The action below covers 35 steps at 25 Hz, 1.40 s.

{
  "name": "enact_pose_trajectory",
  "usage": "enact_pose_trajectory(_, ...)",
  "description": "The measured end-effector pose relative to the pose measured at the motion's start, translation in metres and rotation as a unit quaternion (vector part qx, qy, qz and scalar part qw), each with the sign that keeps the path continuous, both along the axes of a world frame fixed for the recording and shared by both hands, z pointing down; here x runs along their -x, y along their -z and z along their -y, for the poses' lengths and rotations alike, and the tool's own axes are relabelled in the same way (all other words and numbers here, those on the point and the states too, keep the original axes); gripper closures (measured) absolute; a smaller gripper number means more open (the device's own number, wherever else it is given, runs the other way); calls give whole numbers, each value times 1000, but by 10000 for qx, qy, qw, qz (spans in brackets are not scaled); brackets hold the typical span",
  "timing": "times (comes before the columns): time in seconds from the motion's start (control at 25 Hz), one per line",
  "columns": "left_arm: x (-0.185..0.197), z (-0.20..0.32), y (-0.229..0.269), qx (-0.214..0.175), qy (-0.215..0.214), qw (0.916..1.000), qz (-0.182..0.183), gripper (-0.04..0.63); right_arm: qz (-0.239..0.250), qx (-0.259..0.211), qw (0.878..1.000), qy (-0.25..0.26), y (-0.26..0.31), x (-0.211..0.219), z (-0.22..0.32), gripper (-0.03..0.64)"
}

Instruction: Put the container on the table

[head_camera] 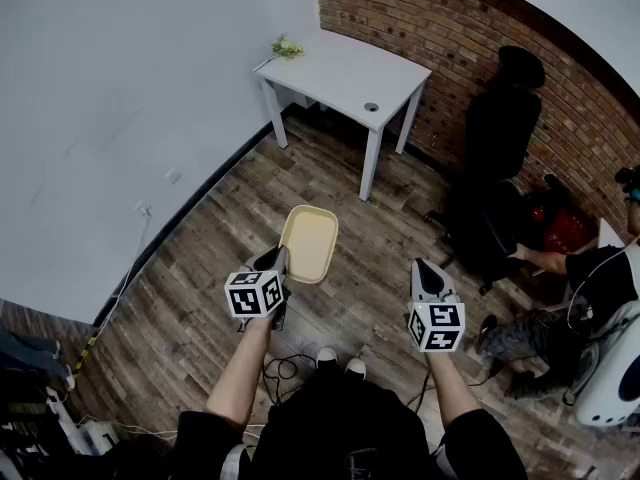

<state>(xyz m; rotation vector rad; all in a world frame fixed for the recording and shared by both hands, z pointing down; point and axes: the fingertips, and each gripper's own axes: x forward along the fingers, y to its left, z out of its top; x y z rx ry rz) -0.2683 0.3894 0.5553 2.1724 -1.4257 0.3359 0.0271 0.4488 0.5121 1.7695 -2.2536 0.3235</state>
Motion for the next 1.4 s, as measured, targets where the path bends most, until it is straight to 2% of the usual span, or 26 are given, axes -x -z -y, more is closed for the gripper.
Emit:
enact_pose_trajectory(0.12,-1,-20,0,-18,-6,10000,-47,568,133,-72,9999,56,1,5,-17,591)
enact_pose_trajectory(0.52,-7,-45,5,-17,101,9999,-26,568,76,-130,9994,323,3,9,-35,590)
enact_pose_trajectory(0.88,21,-36,2,4,165,9999,-2,568,94,-119,9990,425,1,36,-19,591)
enact_pose_trajectory(1.4,43,0,-5,-23,-64,10000,72,568,56,-231,9995,206,6,49,7,591)
